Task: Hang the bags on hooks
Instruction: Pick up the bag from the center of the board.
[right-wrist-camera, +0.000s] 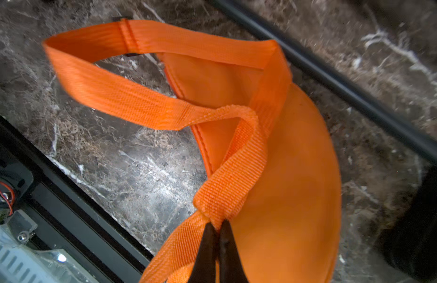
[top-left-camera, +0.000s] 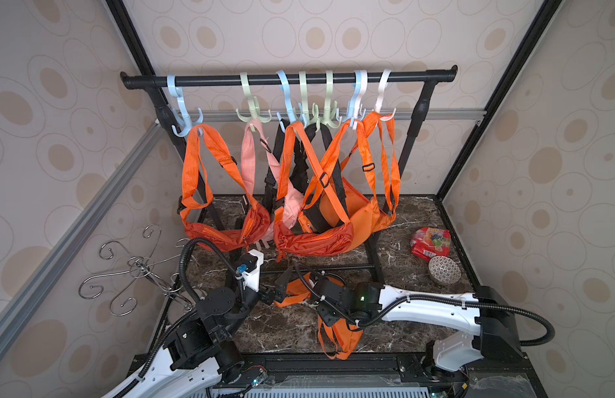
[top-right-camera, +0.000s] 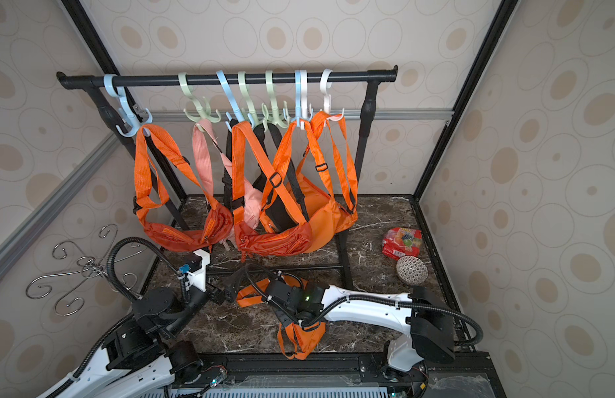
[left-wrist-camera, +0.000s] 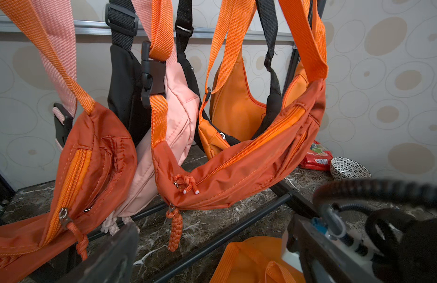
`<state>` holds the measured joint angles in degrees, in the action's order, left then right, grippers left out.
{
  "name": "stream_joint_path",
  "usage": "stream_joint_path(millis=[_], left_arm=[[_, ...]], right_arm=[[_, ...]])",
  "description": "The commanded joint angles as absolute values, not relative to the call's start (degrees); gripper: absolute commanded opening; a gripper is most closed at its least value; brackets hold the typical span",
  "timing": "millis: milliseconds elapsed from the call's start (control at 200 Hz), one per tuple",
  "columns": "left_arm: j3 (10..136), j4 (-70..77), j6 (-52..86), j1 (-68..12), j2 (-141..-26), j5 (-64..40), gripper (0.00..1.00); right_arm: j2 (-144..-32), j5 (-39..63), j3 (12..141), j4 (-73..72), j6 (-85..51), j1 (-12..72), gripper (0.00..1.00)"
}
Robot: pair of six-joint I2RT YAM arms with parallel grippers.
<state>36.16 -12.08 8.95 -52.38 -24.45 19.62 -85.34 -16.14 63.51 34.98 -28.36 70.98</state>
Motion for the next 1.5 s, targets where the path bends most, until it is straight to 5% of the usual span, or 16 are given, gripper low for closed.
stream_joint_path(millis=[0,250,550,780,865,950,1145,1496], left_arm=[[38.49,-12.36,7.65,-52.29,-25.1,19.52,1.0],[38.4,-11.71,7.29,-52.26,-25.58,18.9,1.0],[38.4,-11.81,7.42,-52.29,-25.22,19.0,1.0],[38.29,-11.34,7.29,-52.34,-25.75,18.99,1.0],[38.36,-11.41,7.21,-52.28,-25.67,18.98,1.0],[38.33,-11.6,7.12,-52.23,-25.64,19.14,1.0],[38.22,-11.87,7.25,-52.29,-25.31,19.25,1.0],[38.23,-12.33,7.12,-52.27,-24.7,19.73,1.0]], right_arm=[[-83.29,-20.85,62.3,37.1,-25.44,71.25,0.03],[-84.25,-18.17,58.03,33.93,-26.28,71.28,0.04],[-87.04,-12.89,53.58,27.6,-26.89,71.3,0.23],[-86.75,-11.28,52.8,26.09,-26.74,71.28,0.0],[-86.79,-11.2,52.76,26.21,-26.91,71.32,0.0],[-86.49,-12.77,52.87,26.98,-27.79,71.28,0.21],[-85.27,-16.65,52.68,28.83,-31.01,69.51,0.49],[-90.22,-9.51,52.67,25.88,-29.92,63.42,0.49]])
